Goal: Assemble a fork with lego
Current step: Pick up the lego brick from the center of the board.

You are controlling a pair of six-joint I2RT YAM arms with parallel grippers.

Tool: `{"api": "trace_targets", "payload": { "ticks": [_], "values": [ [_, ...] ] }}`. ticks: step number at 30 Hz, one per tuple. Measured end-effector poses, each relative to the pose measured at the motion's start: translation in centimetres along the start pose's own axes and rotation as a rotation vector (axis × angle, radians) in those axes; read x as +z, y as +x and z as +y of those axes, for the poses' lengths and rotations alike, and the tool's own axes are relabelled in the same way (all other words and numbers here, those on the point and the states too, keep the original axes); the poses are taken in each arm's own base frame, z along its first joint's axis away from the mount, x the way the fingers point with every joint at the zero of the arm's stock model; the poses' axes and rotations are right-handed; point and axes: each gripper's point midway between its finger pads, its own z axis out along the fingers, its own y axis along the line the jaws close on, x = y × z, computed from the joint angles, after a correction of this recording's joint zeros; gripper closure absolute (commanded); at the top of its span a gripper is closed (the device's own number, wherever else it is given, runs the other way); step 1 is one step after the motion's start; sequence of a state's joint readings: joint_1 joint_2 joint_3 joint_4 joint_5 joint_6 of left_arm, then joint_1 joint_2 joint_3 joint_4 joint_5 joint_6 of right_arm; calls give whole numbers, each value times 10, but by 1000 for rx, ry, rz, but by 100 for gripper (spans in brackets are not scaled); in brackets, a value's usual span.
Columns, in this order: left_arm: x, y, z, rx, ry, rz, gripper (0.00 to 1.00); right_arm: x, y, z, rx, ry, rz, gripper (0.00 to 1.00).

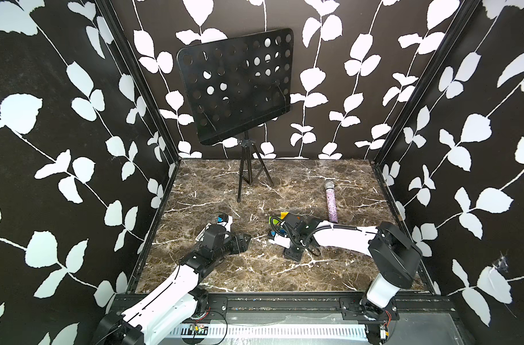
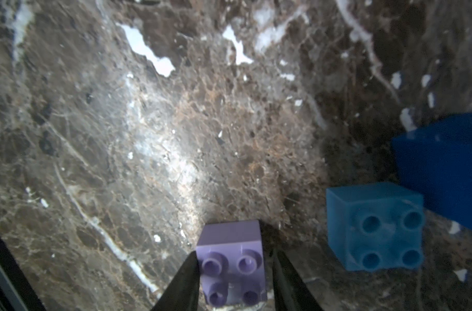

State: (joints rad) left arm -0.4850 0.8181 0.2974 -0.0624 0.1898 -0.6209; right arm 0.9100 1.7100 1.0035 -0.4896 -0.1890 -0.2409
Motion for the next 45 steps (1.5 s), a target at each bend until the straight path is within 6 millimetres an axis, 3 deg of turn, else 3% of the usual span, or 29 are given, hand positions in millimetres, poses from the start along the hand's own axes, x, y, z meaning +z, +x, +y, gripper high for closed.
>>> {"api": "trace_targets", "payload": {
  "ticks": [12, 19, 26, 30, 40, 45],
  "values": [
    [1, 1, 3, 3, -11, 9, 22, -2, -2, 2, -24, -23, 25, 72],
    [1, 5, 8, -11, -24, 36, 22, -12, -5, 8, -45, -54, 31, 74],
    [4, 5, 12, -75, 7, 82, 23, -71, -48, 8, -137, -37, -103, 75],
    [2, -1, 2, -73, 43, 88, 23, -101, -68, 4, -189, -24, -152, 75],
    [-1, -34, -33, -29, 139, 83, 24, -175, -80, -31, -357, 85, -188, 72],
    [6, -44, -45, -23, 175, 111, 24, -189, -80, -51, -452, 129, -149, 72]
  ]
}}
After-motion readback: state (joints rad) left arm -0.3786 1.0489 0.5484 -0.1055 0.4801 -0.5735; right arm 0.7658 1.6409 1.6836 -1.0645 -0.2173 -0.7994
